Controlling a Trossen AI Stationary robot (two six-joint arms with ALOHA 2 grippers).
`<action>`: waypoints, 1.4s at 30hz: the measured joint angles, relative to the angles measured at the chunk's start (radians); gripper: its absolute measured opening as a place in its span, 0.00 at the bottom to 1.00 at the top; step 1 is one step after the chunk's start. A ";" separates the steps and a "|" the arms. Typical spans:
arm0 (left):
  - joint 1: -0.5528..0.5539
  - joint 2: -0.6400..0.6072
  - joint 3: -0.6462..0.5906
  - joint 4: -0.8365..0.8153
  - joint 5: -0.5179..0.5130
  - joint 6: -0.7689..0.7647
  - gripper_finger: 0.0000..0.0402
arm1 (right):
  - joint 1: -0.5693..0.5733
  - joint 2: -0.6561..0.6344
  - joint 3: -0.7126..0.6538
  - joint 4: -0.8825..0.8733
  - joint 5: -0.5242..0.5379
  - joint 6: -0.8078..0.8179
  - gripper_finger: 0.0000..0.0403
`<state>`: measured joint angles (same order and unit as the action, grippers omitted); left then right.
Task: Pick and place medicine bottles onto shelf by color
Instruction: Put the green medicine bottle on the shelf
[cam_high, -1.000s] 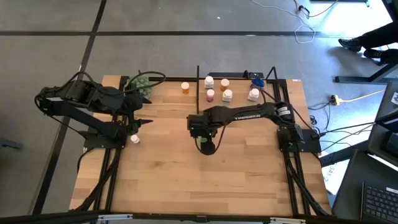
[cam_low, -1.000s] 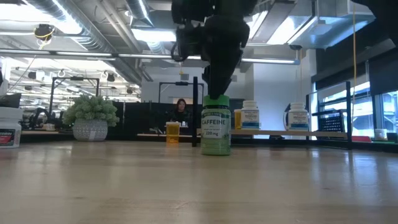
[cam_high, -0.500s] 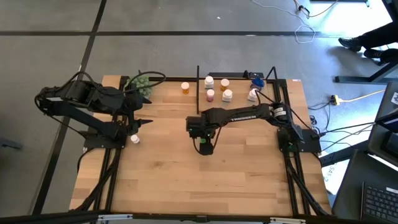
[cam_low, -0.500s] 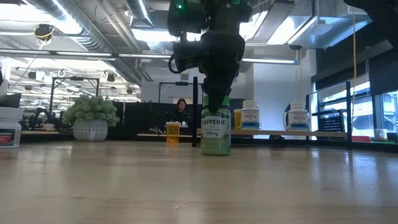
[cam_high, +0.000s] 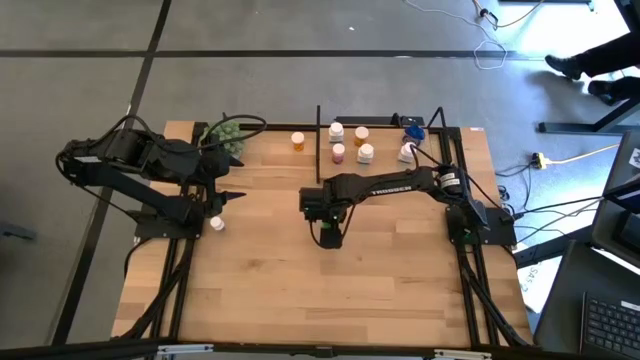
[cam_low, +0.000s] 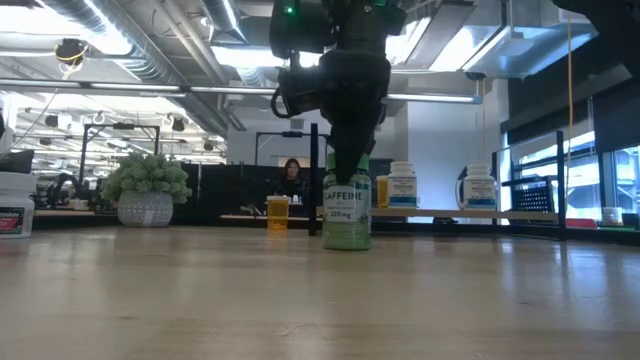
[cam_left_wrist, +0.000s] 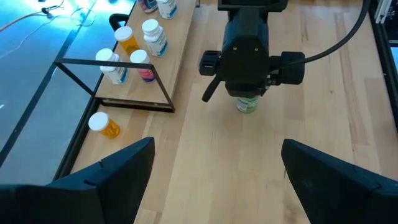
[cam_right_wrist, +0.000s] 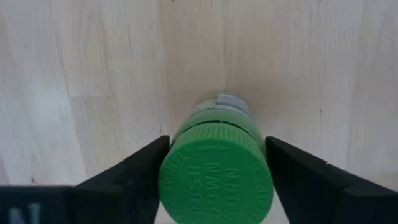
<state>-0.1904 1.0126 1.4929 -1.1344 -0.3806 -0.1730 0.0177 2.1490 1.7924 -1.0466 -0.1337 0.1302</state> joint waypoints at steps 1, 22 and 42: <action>0.000 0.000 0.000 0.000 0.000 0.000 0.86 | 0.000 0.000 0.000 0.002 0.000 0.000 0.63; 0.000 0.000 0.000 0.000 0.000 0.000 0.86 | 0.000 -0.014 0.001 -0.036 -0.013 -0.032 0.56; 0.000 0.000 0.000 0.000 0.000 0.000 0.86 | -0.048 -0.068 0.418 -0.531 0.064 -0.112 0.56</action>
<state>-0.1905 1.0126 1.4929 -1.1347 -0.3808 -0.1730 -0.0302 2.0815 2.2103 -1.5776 -0.0694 0.0177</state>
